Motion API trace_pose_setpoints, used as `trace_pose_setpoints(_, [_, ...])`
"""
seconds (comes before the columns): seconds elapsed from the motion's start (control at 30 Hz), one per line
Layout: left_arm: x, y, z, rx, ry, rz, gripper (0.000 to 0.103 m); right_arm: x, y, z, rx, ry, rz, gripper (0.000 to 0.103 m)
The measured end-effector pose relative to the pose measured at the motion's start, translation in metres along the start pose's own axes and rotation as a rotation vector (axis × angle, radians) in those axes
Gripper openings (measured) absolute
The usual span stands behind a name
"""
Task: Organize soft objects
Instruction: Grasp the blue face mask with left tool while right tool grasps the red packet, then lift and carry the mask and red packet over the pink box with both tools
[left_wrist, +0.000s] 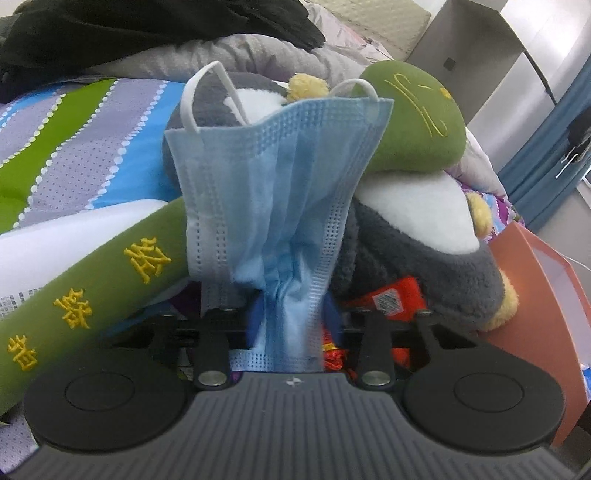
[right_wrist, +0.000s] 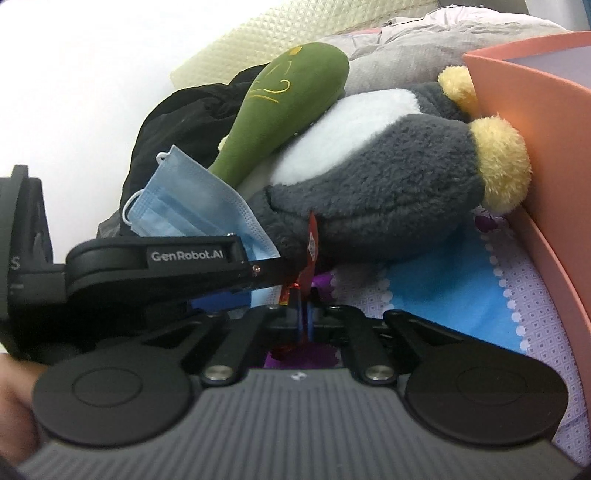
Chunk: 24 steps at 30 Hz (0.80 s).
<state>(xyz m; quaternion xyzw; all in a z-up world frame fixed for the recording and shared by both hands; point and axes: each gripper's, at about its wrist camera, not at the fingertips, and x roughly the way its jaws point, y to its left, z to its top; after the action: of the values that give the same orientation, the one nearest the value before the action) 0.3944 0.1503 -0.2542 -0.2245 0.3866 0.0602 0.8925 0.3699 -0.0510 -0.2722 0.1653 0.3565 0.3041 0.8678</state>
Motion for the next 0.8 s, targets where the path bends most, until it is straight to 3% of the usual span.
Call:
trace_pose_setpoints(0.07, [-0.002, -0.001, 0.0, 0.006, -0.003, 0.01, 0.024, -0.001, 0.002, 0.0, -0.007, 0.003, -0.012, 0.005])
trace_pose_setpoints(0.13, [-0.005, -0.001, 0.0, 0.012, -0.006, 0.024, 0.009, -0.004, 0.003, -0.001, -0.01, -0.001, -0.023, 0.005])
trace_pose_setpoints(0.17, [-0.008, -0.002, 0.0, 0.018, -0.008, 0.029, 0.008, -0.004, 0.003, 0.0, -0.009, 0.0, -0.024, 0.005])
trace_pose_setpoints(0.8, [-0.109, -0.025, -0.034, 0.098, -0.013, 0.024, 0.006, -0.085, 0.029, -0.007, -0.09, 0.002, -0.127, 0.004])
